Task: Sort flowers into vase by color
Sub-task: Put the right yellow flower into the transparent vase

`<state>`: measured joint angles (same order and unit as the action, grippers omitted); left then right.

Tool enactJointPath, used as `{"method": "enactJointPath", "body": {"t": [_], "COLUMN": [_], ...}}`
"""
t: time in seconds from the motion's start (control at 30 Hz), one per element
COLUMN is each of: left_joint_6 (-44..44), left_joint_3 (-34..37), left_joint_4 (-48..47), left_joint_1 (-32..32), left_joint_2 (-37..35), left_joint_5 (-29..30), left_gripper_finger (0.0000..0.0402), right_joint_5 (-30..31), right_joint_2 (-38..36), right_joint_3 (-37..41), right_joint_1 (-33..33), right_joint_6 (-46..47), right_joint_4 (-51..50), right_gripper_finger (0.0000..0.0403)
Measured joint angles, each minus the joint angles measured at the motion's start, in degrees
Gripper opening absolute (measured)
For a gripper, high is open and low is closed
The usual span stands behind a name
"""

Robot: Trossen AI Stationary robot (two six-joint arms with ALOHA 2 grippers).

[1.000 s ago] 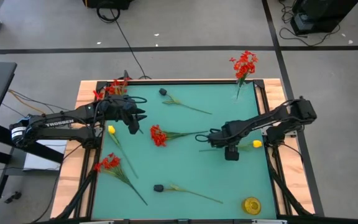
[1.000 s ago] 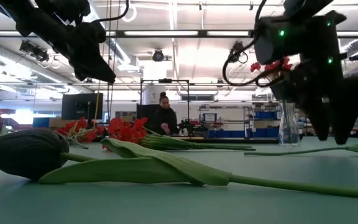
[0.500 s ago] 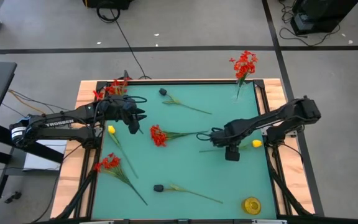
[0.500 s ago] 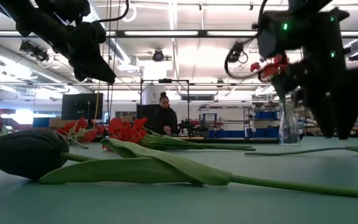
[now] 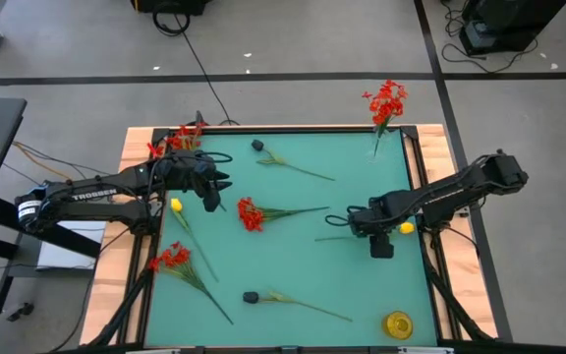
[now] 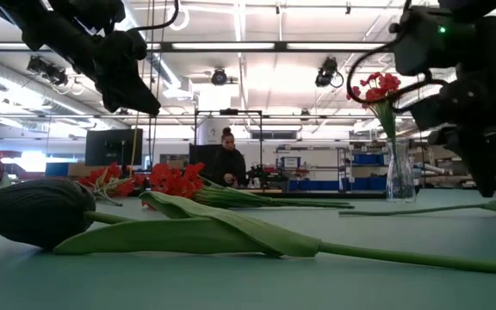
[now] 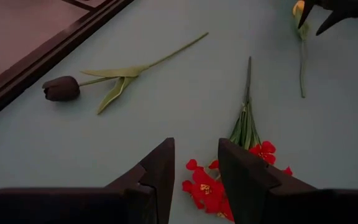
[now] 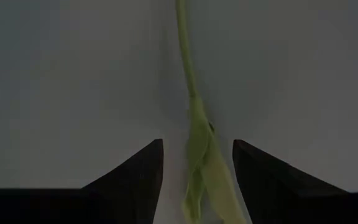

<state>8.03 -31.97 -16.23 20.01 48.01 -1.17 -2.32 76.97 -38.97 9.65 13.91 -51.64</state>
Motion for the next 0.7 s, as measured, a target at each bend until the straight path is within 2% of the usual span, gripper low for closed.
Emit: {"method": "enactJointPath", "body": {"t": [0.47, 0.57, 0.7], "left_joint_6": [-1.4, -0.7, 0.1], "left_joint_3": [0.0, 0.0, 0.0], "left_joint_4": [0.0, 0.0, -0.3], "left_joint_1": [0.0, 0.0, 0.0], "left_joint_2": [0.0, 0.0, 0.0], "left_joint_5": [1.2, 1.3, 1.4], "left_gripper_finger": [0.0128, 0.0128, 0.0128], "right_joint_5": [0.8, -0.2, -1.3], "right_joint_2": [7.8, 7.4, 5.7], "right_joint_3": [1.5, 1.5, 1.4], "right_joint_1": [-1.3, -1.3, -1.9], "right_joint_6": [1.1, 1.1, 2.3], "right_joint_4": [2.7, 2.8, 2.9], "right_gripper_finger": [0.0193, 0.0163, 0.0086]}}
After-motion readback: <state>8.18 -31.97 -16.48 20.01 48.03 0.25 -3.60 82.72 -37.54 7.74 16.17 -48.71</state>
